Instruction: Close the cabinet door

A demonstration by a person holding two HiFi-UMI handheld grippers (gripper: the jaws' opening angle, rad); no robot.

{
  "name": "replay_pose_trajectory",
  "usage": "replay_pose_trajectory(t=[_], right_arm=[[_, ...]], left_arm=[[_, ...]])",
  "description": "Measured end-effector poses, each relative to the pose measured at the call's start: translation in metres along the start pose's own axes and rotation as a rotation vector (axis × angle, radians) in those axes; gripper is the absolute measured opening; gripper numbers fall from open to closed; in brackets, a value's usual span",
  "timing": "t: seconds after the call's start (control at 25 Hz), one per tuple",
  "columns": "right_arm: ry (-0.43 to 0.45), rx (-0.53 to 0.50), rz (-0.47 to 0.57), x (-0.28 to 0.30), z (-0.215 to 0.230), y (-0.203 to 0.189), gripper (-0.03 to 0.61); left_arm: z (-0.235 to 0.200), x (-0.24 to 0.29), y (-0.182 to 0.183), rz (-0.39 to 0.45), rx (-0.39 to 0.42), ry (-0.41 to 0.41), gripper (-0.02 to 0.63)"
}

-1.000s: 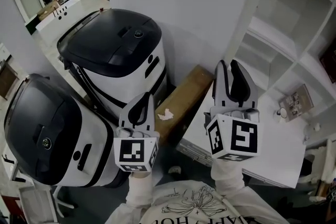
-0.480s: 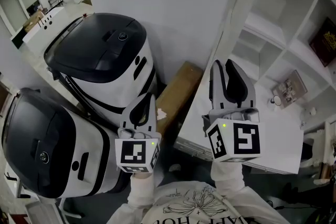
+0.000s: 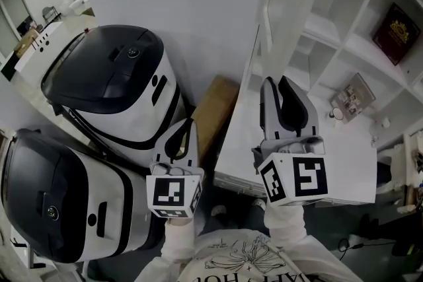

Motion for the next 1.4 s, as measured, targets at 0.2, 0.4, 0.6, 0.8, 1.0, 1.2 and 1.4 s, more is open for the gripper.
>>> replay_pose_trajectory(t=[0.2,0.4,0.6,0.8,1.0,1.2,1.4], right_arm=[[-0.039,-0.001,-0.01,-0.011,0.019,-0.003,0.074],[-0.055,-0.006,-0.012,-0.018,0.035,-0.006,0.069],[-0.056,-0.002,-0.013,-0.023,0.053,-0.009,0.067],[-0.076,-0.002,-0.022,-0.027,0.076,-0.014,0.066],[-0.068,-0.003,-0.026,-0.029,0.099,-0.018,0.066],[-0.071,0.009,-0.025,-0.031,0.118,-0.024,0.066],[-0.068,0.021,-0.023,-0.03,0.136,-0.029,0.067]], left_arm=[[0.017,0.01,-0.001,-0.004,0.005,-0.039,0.005],[0.034,0.02,-0.002,-0.007,0.007,-0.071,0.005],[0.051,0.032,-0.004,-0.014,0.008,-0.095,0.005],[0.069,0.046,-0.006,-0.016,0.007,-0.114,0.005],[0.091,0.06,-0.008,-0.025,0.004,-0.136,0.005],[0.106,0.071,-0.009,-0.028,0.009,-0.151,0.005],[0.118,0.083,-0.012,-0.032,0.01,-0.154,0.005]])
Point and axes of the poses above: the fingertips, and each gripper's own axes: x forward along the fingers, z to its right, y out of its top, the point moved 8 cm from there along -x, backward along the fingers, and after that the axes turned 10 degrees about -x, right-handed, at the moved point
